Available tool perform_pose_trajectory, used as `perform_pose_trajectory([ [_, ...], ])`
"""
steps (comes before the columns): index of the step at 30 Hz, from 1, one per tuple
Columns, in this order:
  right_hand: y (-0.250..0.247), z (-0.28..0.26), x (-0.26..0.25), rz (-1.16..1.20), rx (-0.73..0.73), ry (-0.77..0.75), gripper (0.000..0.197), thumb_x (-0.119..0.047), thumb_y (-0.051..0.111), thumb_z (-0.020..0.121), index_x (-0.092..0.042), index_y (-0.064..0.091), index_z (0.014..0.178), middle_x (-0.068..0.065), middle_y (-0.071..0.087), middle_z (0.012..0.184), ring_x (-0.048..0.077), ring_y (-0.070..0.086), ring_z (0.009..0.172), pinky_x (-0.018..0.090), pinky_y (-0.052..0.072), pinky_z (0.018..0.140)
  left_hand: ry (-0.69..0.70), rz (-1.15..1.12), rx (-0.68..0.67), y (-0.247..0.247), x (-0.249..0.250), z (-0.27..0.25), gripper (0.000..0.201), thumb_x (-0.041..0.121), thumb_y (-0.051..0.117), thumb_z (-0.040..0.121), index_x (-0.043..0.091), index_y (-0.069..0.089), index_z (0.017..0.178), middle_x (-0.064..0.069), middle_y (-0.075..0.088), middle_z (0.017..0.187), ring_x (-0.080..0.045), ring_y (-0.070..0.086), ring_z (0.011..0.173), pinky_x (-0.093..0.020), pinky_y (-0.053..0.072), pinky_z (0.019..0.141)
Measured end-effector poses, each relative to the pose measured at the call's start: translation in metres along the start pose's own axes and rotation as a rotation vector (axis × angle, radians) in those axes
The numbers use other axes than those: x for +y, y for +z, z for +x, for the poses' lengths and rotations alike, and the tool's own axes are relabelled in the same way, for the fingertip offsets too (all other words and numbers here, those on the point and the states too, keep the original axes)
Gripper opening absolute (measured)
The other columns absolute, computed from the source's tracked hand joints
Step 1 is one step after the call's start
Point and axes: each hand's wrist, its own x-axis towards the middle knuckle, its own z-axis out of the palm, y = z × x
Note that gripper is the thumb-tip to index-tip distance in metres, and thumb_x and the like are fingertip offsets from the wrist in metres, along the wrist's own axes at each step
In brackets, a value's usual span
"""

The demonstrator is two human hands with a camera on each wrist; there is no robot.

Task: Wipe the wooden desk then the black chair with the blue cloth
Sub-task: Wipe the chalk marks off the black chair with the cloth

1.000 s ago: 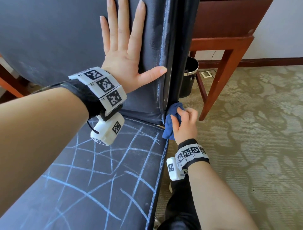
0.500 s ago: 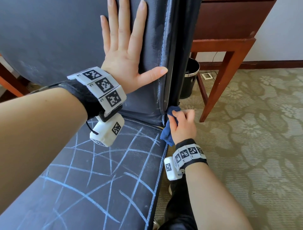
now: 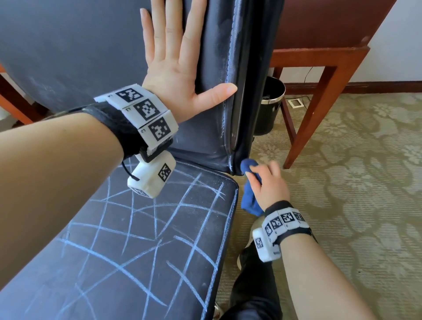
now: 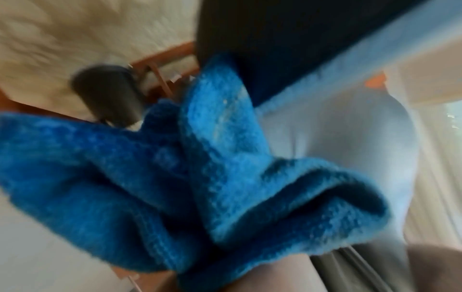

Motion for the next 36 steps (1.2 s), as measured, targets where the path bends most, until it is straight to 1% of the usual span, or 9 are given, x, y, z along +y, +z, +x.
perform_pose_trajectory([
  [4,-0.006,0.021,-0.028,0.024,0.143,-0.194,0.024,-0.027,0.056,0.086,-0.005,0.063,0.093,0.012,0.057,0.101,0.025,0.059,0.072,0.023,0.042,0.054,0.005,0.004,0.005,-0.002,-0.001,-0.001,0.103,0.064,0.045,0.085,-0.019,0.017,0.139,-0.046,0.012,0.141,-0.066,0.007,0.129,-0.067,-0.002,0.104],
  [7,0.010,0.020,-0.018,0.060,-0.029,0.026,0.019,-0.028,0.056,0.089,-0.013,0.058,0.099,-0.013,0.052,0.098,0.024,0.058,0.088,0.021,0.035,0.059,0.003,0.002,0.011,-0.002,0.000,-0.001,0.104,0.068,0.041,0.085,-0.017,0.017,0.140,-0.046,0.012,0.142,-0.065,0.006,0.130,-0.066,-0.002,0.105],
  [9,0.024,0.017,-0.010,-0.023,-0.171,0.122,0.024,-0.033,0.050,0.092,-0.017,0.058,0.107,-0.010,0.050,0.104,0.020,0.053,0.094,0.020,0.030,0.066,0.000,0.001,0.022,0.001,-0.001,0.001,0.104,0.069,0.041,0.085,-0.016,0.018,0.140,-0.046,0.012,0.142,-0.066,0.006,0.130,-0.066,-0.001,0.106],
  [12,0.040,0.017,-0.003,0.126,-0.137,0.228,0.016,-0.030,0.051,0.090,-0.016,0.055,0.097,-0.019,0.048,0.089,0.011,0.046,0.074,0.025,0.032,0.066,0.011,0.006,0.023,0.005,-0.007,0.002,0.103,0.064,0.046,0.085,-0.018,0.017,0.139,-0.046,0.012,0.141,-0.066,0.006,0.129,-0.067,-0.002,0.105],
  [19,0.032,0.013,0.004,0.077,-0.193,0.015,0.015,-0.017,0.054,0.093,-0.004,0.058,0.098,0.000,0.042,0.110,0.017,0.049,0.083,0.028,0.041,0.074,0.011,0.025,0.010,0.004,-0.008,0.003,0.102,0.063,0.047,0.086,-0.019,0.017,0.138,-0.046,0.013,0.140,-0.066,0.008,0.129,-0.068,-0.002,0.104],
  [22,0.026,0.005,0.012,0.122,-0.298,0.157,0.017,-0.017,0.053,0.094,-0.002,0.058,0.100,0.001,0.038,0.106,0.017,0.045,0.084,0.021,0.032,0.074,0.006,0.023,0.012,0.000,-0.004,0.001,0.103,0.066,0.045,0.086,-0.017,0.016,0.140,-0.046,0.010,0.142,-0.066,0.005,0.129,-0.067,-0.001,0.105],
  [26,0.018,0.003,0.013,0.404,-0.062,0.396,0.008,-0.011,0.054,0.092,-0.003,0.055,0.092,0.004,0.048,0.093,0.019,0.047,0.085,0.032,0.041,0.082,-0.006,0.028,0.000,-0.002,-0.001,0.001,0.104,0.070,0.042,0.085,-0.011,0.015,0.143,-0.044,0.007,0.144,-0.064,0.002,0.131,-0.063,-0.002,0.107],
  [29,0.011,0.010,0.001,0.641,-0.045,0.508,0.005,-0.018,0.053,0.094,-0.014,0.050,0.093,-0.007,0.053,0.085,0.013,0.050,0.086,0.017,0.040,0.073,-0.008,0.021,-0.008,-0.003,-0.001,0.002,0.104,0.071,0.041,0.084,-0.011,0.016,0.143,-0.043,0.008,0.144,-0.063,0.002,0.132,-0.063,-0.002,0.107],
  [36,-0.002,0.015,-0.004,0.692,-0.018,0.446,0.010,-0.018,0.056,0.093,-0.023,0.055,0.101,-0.022,0.055,0.097,0.000,0.051,0.092,0.014,0.035,0.085,-0.004,0.003,0.006,-0.001,-0.003,0.001,0.103,0.071,0.043,0.084,-0.009,0.017,0.144,-0.043,0.008,0.145,-0.063,0.002,0.132,-0.063,-0.002,0.108],
])
